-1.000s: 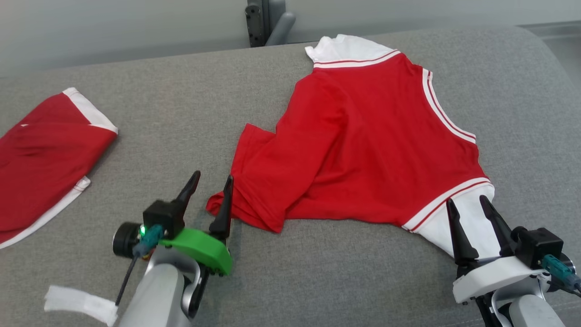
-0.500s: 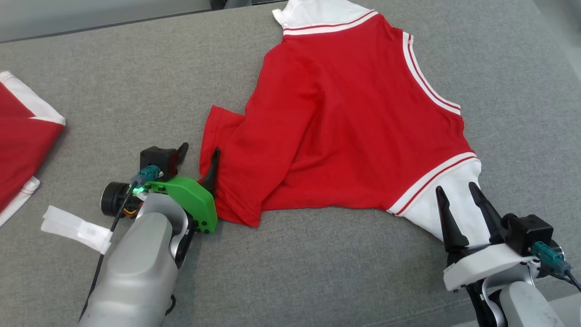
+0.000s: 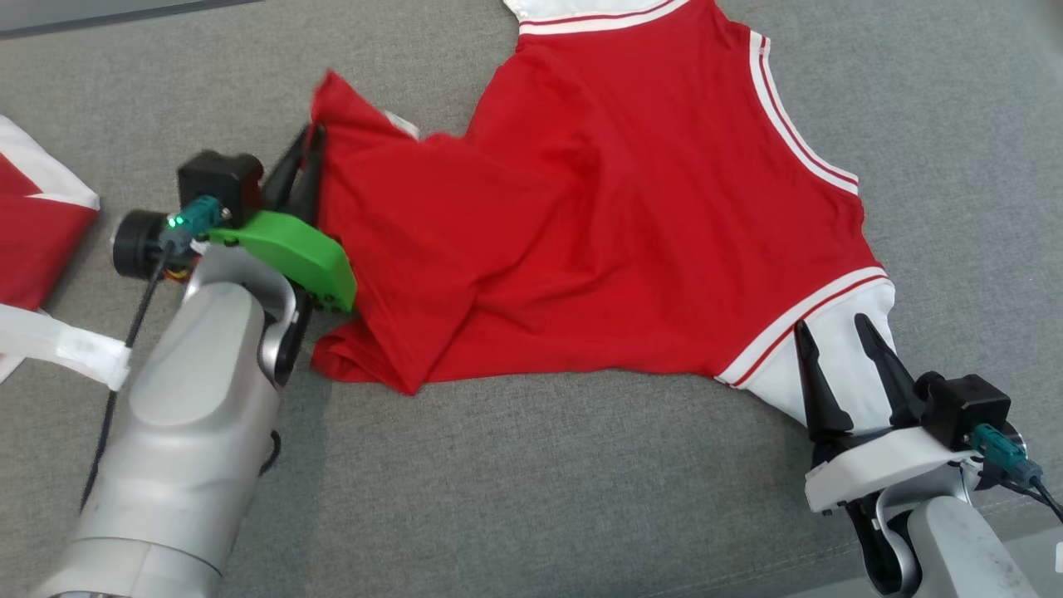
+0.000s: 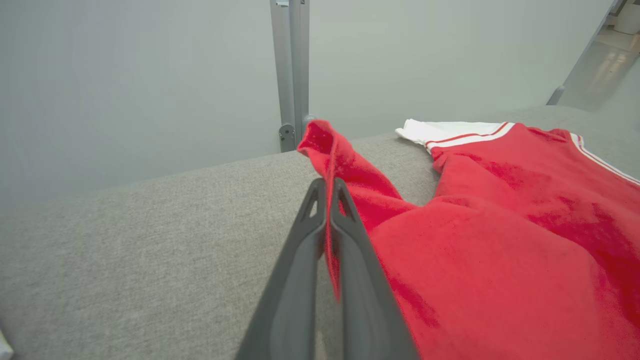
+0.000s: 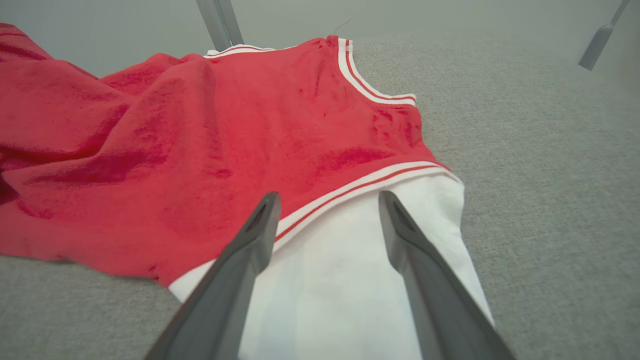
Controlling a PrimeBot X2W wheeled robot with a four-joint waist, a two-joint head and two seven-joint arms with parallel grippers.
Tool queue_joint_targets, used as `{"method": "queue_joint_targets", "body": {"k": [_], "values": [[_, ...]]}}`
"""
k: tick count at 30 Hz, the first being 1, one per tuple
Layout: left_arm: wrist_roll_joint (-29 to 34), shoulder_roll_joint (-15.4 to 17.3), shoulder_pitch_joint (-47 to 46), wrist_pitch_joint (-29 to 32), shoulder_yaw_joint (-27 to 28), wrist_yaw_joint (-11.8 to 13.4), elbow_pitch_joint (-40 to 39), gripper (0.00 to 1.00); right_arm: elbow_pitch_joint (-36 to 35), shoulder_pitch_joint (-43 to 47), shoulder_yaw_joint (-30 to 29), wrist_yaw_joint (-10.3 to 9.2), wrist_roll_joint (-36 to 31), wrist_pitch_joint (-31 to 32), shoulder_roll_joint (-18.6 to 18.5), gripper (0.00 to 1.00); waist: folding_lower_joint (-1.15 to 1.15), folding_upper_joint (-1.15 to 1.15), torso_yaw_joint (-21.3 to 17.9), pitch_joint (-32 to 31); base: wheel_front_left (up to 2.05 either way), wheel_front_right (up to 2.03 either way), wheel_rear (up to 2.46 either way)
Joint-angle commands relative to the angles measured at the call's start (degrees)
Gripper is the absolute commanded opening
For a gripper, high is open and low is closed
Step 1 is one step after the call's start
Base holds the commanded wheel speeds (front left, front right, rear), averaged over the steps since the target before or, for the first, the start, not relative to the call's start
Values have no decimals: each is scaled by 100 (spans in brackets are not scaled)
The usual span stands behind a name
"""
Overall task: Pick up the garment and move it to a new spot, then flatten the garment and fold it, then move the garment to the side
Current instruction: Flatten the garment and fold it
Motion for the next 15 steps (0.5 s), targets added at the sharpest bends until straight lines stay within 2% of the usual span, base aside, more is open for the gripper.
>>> {"method": "queue_joint_targets", "body": {"k": [1,6,8,9,11,13,15], "values": [[188,171,-201,-21,223,129,-409,0,-27,-130,20,-7,32,-16,28,100,0,42,-16,128,0,0,0],[489,495,-775,-23,454,197,-630,0,31,-241,174,-8,44,-16,40,100,0,42,-175,306,0,0,0],[595,666,-1064,-24,513,225,-477,0,66,-317,249,-7,55,-16,54,100,0,42,-304,389,0,0,0],[728,850,-1319,-24,554,277,-347,0,81,-383,286,-8,71,-17,78,100,0,42,-426,457,0,0,0],[813,948,-1436,-23,590,364,-157,3,98,-388,309,-8,74,-16,118,100,0,42,-522,494,0,0,0],[850,1028,-1496,-18,650,485,19,100,113,-369,277,-8,78,-16,142,100,0,42,-573,496,0,0,0],[844,1029,-1423,-18,756,613,5,100,127,-330,220,-8,86,-16,171,100,0,42,-564,471,0,0,0]]}}
